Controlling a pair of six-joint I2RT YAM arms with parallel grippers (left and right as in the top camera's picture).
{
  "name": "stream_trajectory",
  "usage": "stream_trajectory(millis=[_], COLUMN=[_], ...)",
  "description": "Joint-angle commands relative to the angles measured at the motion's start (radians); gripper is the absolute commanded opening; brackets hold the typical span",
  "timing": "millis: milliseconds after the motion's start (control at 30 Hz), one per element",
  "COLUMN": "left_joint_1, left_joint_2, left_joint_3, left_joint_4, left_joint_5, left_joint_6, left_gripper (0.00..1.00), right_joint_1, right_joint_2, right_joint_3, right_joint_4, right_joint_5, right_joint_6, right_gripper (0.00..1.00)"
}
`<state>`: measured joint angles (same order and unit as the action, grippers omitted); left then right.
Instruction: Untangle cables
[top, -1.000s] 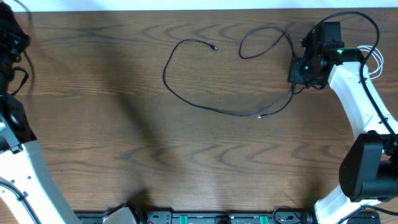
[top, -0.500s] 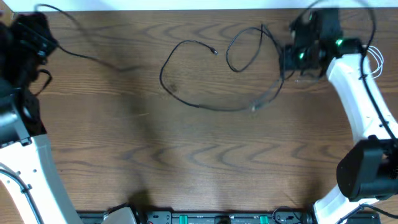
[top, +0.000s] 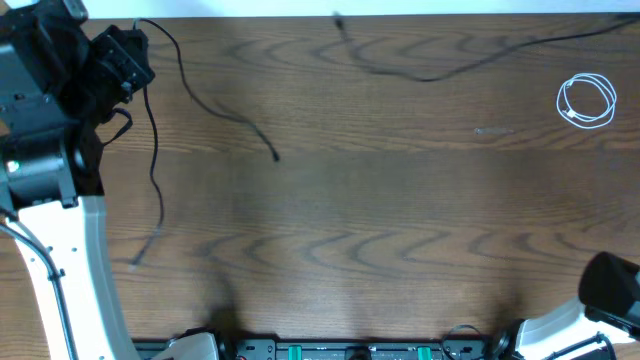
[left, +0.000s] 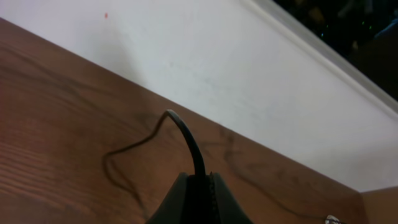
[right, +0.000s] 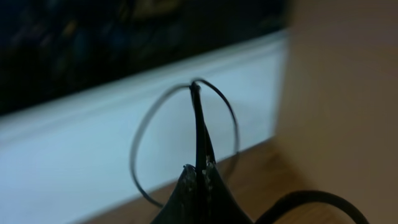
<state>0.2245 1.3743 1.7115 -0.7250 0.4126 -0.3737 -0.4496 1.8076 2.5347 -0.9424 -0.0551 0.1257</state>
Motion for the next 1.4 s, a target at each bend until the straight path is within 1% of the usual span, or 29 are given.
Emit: stream_trajectory(millis=[0,100,200,267,400,500,667,700,733,767,800,833,867,900,933,1033,1200,1267,1367], left_joint_1=[-0.017,-0.035,-0.05,-0.06,-0.074,-0.08,-0.08,-0.08,-0.08,-0.08,-0.08,-0.08,-0.08,-0.08,-0.08,-0.08,-0.097,-0.146,-0.201], left_joint_2=[0.026,0.045,0.057,0.063,0.072,0.077,0.077,0.077,0.077,0.077,0.077,0.077,0.077,0.077,0.077,0.077,0.077,0.084,0.103], left_joint_3=[0.007,0.007,0.007,0.007,0.007,0.007,0.007,0.007,0.007,0.007,0.007,0.007,0.007,0.007,0.007,0.007,0.007,0.007,0.006], left_joint_4=[0.003,0.003,0.003,0.004,0.004,0.003,0.003,0.001,0.0,-0.002,-0.004,-0.006,-0.008,-0.008,-0.009,-0.009,-0.02,-0.03,-0.043], left_joint_5=[0.005,0.005,0.004,0.003,-0.006,-0.006,-0.006,-0.006,-0.006,-0.006,-0.006,-0.006,-0.006,-0.006,-0.006,-0.006,-0.006,-0.006,-0.006], left_joint_6=[0.022,0.022,0.022,0.022,0.022,0.022,0.022,0.022,0.022,0.022,0.022,0.022,0.022,0.022,0.022,0.022,0.023,0.068,0.087], left_gripper=[0.07,0.07,0.07,0.07,0.07,0.07,0.07,0.07,0.07,0.07,0.07,0.07,0.07,0.07,0.07,0.07,0.07,0.07,0.07], right_joint_1=[-0.126,-0.218,-0.247,-0.248,-0.242,-0.237,-0.237,-0.236,-0.236,-0.236,-0.236,-0.236,-0.236,-0.236,-0.236,-0.236,-0.22,-0.182,-0.145], right_joint_2=[-0.009,0.004,0.024,0.043,0.101,0.175,0.314,0.34,0.37,0.394,0.412,0.427,0.449,0.455,0.463,0.454,0.402,0.353,0.312], right_joint_3=[0.025,0.025,0.023,0.021,0.019,0.019,0.019,0.019,0.019,0.019,0.019,0.019,0.019,0.019,0.019,0.02,0.02,0.02,0.02], right_joint_4=[0.034,0.038,0.002,-0.034,-0.138,-0.245,-0.342,-0.35,-0.357,-0.36,-0.364,-0.367,-0.372,-0.377,-0.381,-0.385,-0.391,-0.413,-0.443], right_joint_5=[0.028,0.035,0.08,0.102,0.109,0.109,0.102,0.096,0.084,0.067,0.048,0.029,-0.003,-0.014,-0.033,-0.081,-0.314,-0.408,-0.451], right_joint_6=[0.019,0.007,-0.033,-0.064,-0.064,-0.041,-0.026,-0.026,-0.026,-0.026,-0.026,-0.026,-0.026,-0.026,-0.026,-0.027,-0.119,-0.188,-0.211], right_gripper=[0.01,0.01,0.01,0.01,0.01,0.01,0.02,0.05,0.14,0.3,0.5,0.65,0.86,0.94,0.99,0.99,0.99,0.99,0.99])
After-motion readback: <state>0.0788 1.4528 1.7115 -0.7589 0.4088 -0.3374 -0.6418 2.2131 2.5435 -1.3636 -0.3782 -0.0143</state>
